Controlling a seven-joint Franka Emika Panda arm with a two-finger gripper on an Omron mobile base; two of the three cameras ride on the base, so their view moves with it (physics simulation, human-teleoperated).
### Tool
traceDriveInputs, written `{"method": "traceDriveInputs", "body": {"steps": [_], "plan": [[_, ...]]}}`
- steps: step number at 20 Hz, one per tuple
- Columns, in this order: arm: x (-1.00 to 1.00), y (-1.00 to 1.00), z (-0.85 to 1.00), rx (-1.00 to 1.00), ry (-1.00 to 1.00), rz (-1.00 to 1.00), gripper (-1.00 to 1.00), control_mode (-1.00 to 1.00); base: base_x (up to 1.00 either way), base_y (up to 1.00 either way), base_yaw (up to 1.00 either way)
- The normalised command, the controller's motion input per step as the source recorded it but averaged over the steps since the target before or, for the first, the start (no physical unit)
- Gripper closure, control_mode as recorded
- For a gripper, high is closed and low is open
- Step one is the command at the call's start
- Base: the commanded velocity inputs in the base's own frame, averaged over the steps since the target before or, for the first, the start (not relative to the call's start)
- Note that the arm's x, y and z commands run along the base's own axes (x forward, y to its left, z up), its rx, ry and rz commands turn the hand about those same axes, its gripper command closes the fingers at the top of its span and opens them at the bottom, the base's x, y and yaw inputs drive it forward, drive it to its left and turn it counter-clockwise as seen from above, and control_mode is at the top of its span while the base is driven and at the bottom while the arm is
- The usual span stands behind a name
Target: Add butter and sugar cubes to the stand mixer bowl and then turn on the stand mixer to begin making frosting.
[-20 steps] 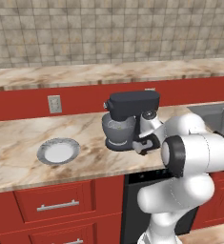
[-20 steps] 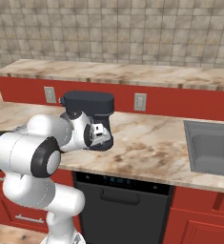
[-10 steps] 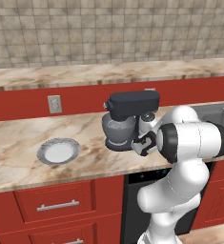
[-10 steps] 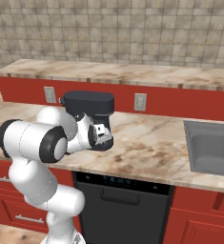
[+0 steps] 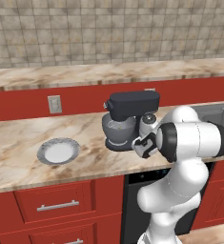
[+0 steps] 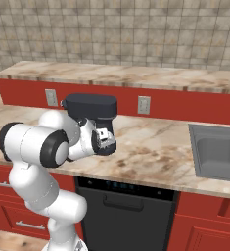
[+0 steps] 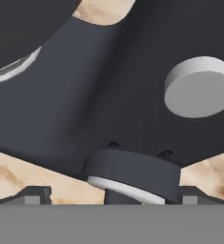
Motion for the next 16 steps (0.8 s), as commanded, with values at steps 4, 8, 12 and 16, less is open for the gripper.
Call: {"method": "traceDriveInputs", "body": {"steps": [4, 8, 12, 16], "plan": [[0.31, 0.0, -0.05, 0.0, 0.0, 0.0, -1.0, -1.0, 0.0, 0.0, 0.0], [0.34, 0.0, 0.0, 0.0, 0.0, 0.0, -1.0, -1.0, 0.0, 0.0, 0.0], [0.32, 0.0, 0.0, 0.0, 0.0, 0.0, -1.0, -1.0, 0.0, 0.0, 0.0], [0.34, 0.0, 0.0, 0.0, 0.0, 0.0, 1.0, -1.0, 0.0, 0.0, 0.0]]}}
